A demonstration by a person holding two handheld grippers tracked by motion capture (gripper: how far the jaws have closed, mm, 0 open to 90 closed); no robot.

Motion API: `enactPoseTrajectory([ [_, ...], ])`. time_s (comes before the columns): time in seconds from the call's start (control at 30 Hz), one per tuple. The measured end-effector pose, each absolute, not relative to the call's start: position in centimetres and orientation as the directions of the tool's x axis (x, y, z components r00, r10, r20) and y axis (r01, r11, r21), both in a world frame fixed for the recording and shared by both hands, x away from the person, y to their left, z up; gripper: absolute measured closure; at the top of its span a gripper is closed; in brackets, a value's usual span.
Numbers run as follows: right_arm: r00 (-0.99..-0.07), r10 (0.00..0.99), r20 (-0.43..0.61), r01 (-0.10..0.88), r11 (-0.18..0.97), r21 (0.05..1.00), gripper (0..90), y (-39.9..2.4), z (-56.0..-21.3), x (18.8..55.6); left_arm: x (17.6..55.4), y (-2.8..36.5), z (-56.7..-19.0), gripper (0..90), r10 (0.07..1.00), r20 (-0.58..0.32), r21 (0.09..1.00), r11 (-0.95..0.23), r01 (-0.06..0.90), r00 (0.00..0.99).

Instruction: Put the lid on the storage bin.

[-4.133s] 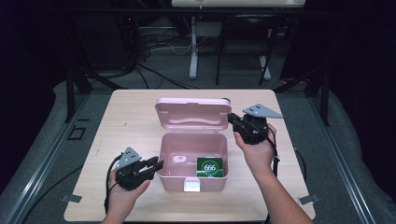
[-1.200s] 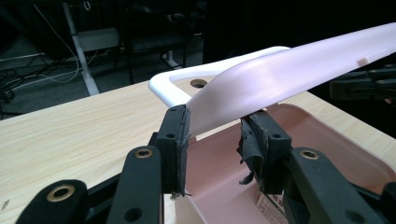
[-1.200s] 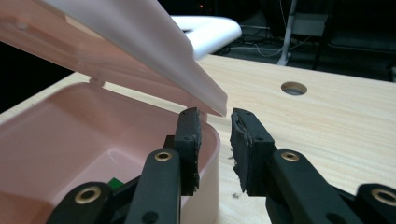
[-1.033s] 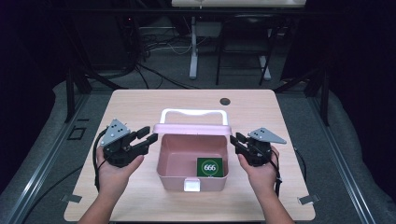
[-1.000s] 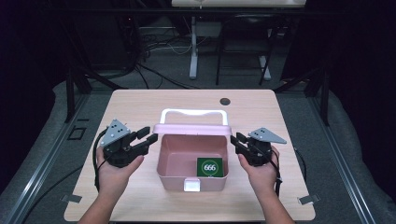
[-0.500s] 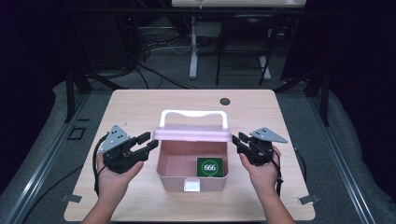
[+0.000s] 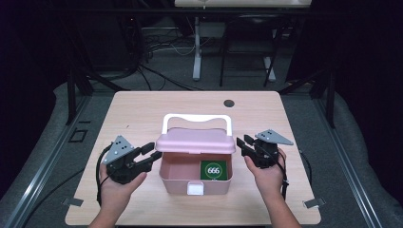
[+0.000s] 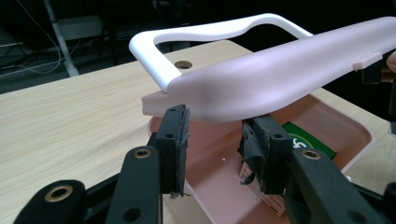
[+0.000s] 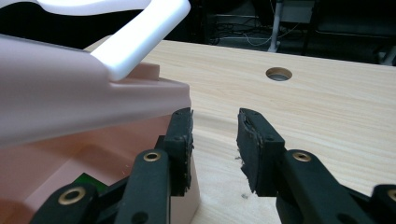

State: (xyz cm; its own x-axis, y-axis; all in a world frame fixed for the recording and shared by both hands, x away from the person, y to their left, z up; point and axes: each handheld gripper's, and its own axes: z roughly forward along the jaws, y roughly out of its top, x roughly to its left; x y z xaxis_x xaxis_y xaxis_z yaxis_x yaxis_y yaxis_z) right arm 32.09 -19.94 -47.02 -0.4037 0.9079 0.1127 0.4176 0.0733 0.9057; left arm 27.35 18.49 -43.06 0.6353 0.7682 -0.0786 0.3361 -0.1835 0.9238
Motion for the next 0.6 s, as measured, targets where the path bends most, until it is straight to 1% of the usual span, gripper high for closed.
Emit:
enactPoseTrajectory([
  [0.6, -0.403, 0.908, 0.112, 0.421, 0.075, 0.904, 65.5, -20.0, -47.2, 32.2, 26.5, 18.8, -44.7, 60.7, 0.763, -0.092, 0.91, -0.196, 0.365, 0.64],
])
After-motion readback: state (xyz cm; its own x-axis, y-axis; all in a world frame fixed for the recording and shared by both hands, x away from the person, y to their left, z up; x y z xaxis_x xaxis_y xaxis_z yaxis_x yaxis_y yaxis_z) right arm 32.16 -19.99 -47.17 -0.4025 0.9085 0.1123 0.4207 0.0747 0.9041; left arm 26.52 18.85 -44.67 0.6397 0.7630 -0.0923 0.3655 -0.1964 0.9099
